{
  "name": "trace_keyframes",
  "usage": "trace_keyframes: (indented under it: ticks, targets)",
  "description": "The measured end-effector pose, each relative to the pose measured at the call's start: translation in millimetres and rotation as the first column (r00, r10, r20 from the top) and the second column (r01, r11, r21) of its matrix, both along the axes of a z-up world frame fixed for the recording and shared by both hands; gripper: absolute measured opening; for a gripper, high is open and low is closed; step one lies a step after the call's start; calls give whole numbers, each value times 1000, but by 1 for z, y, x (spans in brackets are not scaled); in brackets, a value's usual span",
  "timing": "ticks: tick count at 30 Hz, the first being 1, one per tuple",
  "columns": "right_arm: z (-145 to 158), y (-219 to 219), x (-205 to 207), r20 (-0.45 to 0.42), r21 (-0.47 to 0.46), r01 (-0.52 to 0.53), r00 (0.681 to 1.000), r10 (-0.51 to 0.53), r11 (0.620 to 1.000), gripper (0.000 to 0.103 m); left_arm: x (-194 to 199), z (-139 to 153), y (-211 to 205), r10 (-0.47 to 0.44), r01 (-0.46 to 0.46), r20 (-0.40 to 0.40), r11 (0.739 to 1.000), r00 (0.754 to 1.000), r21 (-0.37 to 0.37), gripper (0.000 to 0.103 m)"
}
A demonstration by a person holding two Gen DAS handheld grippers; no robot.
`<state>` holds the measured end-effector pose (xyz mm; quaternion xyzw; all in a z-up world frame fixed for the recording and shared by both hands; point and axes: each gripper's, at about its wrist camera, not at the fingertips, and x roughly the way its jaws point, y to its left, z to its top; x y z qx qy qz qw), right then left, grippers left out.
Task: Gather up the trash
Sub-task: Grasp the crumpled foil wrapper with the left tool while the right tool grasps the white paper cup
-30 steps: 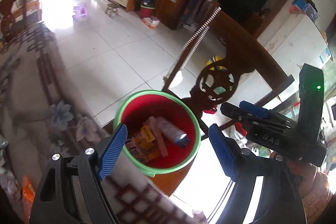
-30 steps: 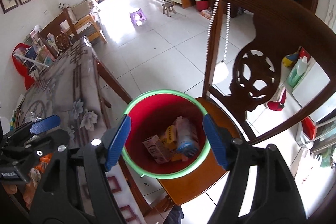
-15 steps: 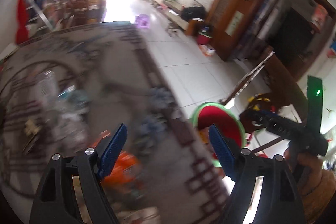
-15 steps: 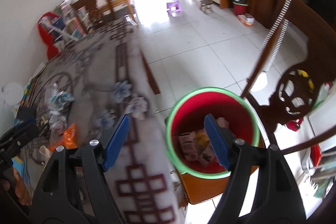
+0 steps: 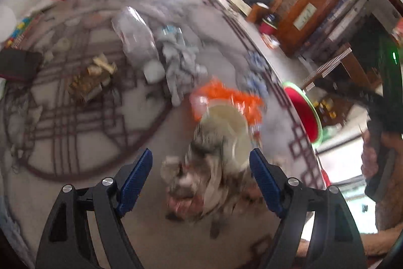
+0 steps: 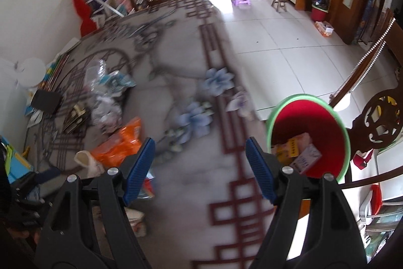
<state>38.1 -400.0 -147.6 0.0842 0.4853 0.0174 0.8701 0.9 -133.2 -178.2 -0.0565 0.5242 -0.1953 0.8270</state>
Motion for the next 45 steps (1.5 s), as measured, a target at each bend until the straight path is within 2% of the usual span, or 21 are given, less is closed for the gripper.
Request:
trace_keyframes:
  ticks: [7, 11, 14, 15, 18, 20, 27, 33, 39, 44, 45]
  targets:
    - [-1, 40, -14, -14, 14, 9, 1000, -9, 1000, 72, -1, -45, -2, -128, 122, -114, 991, 985, -52, 74]
    - [1, 57, -21, -10, 12, 27, 1000, -26, 1000, 72, 3, -58, 2, -162, 150, -147, 985, 976, -91, 63]
    - [0, 68, -26, -13, 14, 42, 999, -42, 999, 72, 5, -61, 10, -165, 148, -154, 982, 974, -117, 58]
    - [-1, 70, -27, -15, 15, 45, 999, -45, 999, 72, 6, -62, 13, -167, 149, -157, 981, 973, -123, 52]
    - [-3, 81, -29, -24, 23, 52, 998, -51, 998, 72, 5, -65, 24, -176, 153, -162, 978, 971, -144, 41]
    - [-3, 87, -29, -26, 25, 50, 998, -49, 998, 72, 4, -62, 33, -169, 149, -148, 979, 974, -137, 40]
    - [-16, 127, -20, -69, 26, -10, 998, 12, 1000, 72, 10, -47, 85, -56, 50, -94, 997, 994, -65, 42]
    - [-41, 150, -14, -139, 46, -44, 989, 50, 998, 72, 7, -54, 136, 64, -70, -110, 996, 992, -49, 51]
    - [-46, 160, -12, -151, 42, -64, 986, 69, 997, 72, 0, -54, 138, 99, -104, -107, 994, 989, -40, 64]
    - [-48, 166, -10, -160, 36, -89, 983, 94, 995, 71, 0, -50, 132, 89, -95, -96, 994, 991, -55, 68]
    - [-49, 168, -10, -163, 33, -97, 981, 101, 995, 63, 2, -51, 130, 86, -92, -98, 994, 991, -58, 68]
